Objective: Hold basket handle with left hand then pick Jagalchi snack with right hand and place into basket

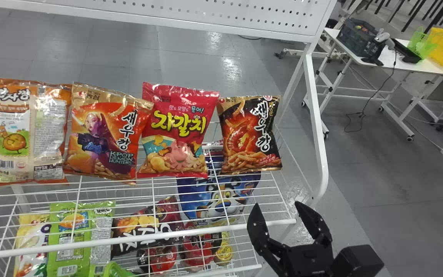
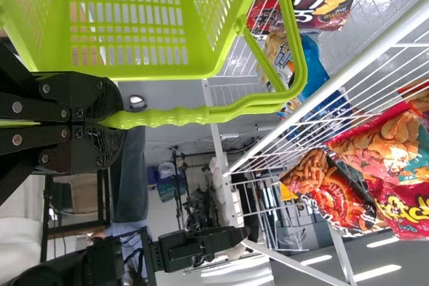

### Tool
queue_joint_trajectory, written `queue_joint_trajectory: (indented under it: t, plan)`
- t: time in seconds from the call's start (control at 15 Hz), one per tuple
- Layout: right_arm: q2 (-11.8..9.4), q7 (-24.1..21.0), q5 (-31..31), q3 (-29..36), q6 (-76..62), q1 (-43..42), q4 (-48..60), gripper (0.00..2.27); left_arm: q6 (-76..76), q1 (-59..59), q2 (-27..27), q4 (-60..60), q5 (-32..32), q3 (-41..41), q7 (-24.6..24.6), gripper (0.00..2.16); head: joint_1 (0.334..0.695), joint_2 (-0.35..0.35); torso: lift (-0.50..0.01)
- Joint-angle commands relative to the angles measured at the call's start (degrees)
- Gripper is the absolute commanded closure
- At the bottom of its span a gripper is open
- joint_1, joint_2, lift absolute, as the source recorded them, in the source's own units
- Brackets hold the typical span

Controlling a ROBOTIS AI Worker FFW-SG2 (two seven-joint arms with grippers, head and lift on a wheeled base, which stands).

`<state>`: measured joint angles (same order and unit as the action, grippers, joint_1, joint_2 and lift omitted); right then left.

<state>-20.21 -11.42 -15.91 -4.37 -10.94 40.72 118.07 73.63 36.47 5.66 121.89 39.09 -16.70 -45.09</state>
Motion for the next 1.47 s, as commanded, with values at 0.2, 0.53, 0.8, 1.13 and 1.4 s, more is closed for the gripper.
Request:
queue_joint_trajectory:
  t: [0.2, 0.53, 0.8, 1.13, 1.4]
  plan:
    - [-0.09, 0.0, 0.09, 0.15, 0.0, 0.41, 0.4, 0.09, 0.16, 0.09, 0.05, 0.19, -0.06, 0.09, 0.0, 1.72, 0.695, -0.302, -0.01]
    - [-0.18, 0.0, 0.09, 0.15, 0.35, 0.32, 0.49, 0.09, 0.51, 0.18, -0.04, 0.45, -0.06, 0.09, 0.0, 1.71, 0.695, -0.303, -0.01]
    - [-0.09, 0.08, 0.44, -0.73, 3.52, -2.23, 0.84, 0.09, 0.69, 0.26, -0.04, 0.63, -0.06, 0.26, 0.35, 1.72, 0.695, -0.299, -0.01]
    - [1.58, 0.08, 2.02, -3.63, 9.84, -6.88, 1.11, 0.09, 1.04, 0.35, 0.31, 0.63, -0.24, 0.17, 0.53, 1.71, 0.695, -0.256, -0.01]
    - [4.83, 0.0, 5.1, -5.74, 16.52, -11.98, 0.49, 0.09, 1.57, -0.35, 0.58, 0.98, -0.42, 1.23, 0.79, 1.71, 0.695, -0.198, -0.01]
